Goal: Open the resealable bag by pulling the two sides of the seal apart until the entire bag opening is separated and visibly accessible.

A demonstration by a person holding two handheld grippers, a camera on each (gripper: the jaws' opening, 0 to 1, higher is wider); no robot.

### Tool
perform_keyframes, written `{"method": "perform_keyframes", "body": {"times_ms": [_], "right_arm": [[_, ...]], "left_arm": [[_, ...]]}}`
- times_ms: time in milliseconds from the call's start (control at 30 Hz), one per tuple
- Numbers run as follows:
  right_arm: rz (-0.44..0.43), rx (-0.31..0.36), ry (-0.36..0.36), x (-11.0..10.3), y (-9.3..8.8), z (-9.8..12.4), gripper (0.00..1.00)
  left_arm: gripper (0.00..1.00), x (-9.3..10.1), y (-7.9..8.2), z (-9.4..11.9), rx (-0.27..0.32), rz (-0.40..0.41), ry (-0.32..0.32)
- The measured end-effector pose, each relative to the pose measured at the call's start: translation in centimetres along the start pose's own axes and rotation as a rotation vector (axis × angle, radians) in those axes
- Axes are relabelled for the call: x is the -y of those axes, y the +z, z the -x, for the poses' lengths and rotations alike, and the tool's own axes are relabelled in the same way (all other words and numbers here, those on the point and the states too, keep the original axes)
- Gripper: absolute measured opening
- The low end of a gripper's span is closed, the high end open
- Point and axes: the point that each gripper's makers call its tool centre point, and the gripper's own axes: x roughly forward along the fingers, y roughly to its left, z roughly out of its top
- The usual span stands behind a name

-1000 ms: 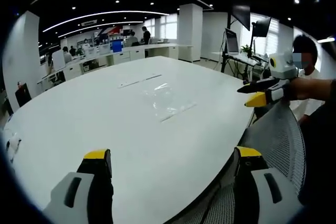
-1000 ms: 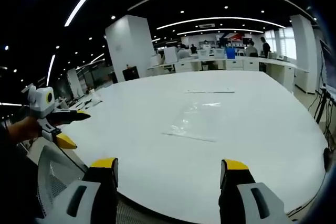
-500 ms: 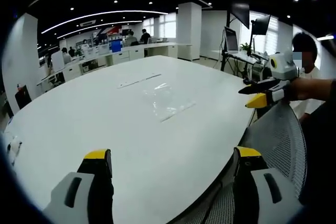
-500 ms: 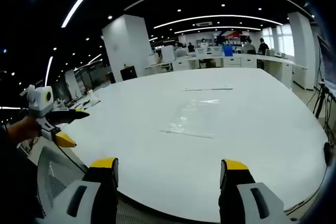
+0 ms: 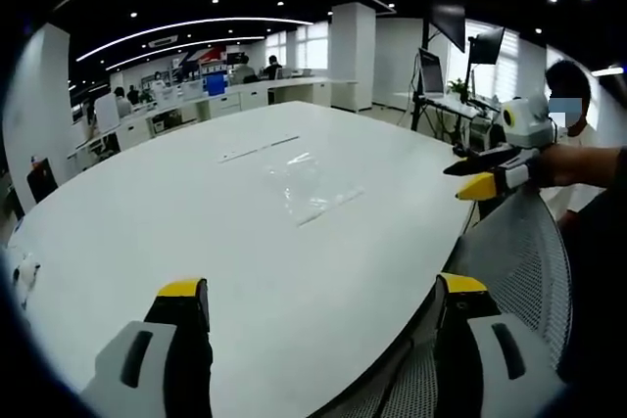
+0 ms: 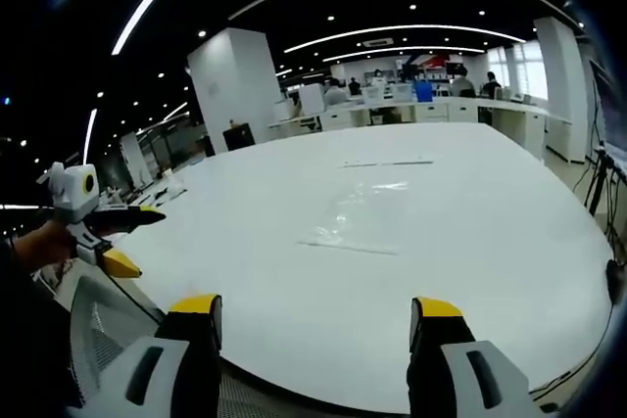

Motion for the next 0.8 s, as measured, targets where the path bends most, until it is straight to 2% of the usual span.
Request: {"method": "perform_keyframes", "body": {"times_ms": [400,533,800], "right_arm": [[-0.017,0.003,-0.009,0.31,-0.24,0.03,0.76],[0.002,-0.014,-0.015,0.35,-0.63,-0.08,0.73],[-0.002,-0.006,-0.015,0.35,-0.54,-0.04,0.73]], "left_arm": [[0.94,0.36,0.33,-0.13,0.014,-0.003,-0.009],[0.93,0.37,0.01,-0.15,0.007,-0.003,-0.005],[0.94,0.95,-0.23,0.26,0.005,-0.007,-0.019]]}}
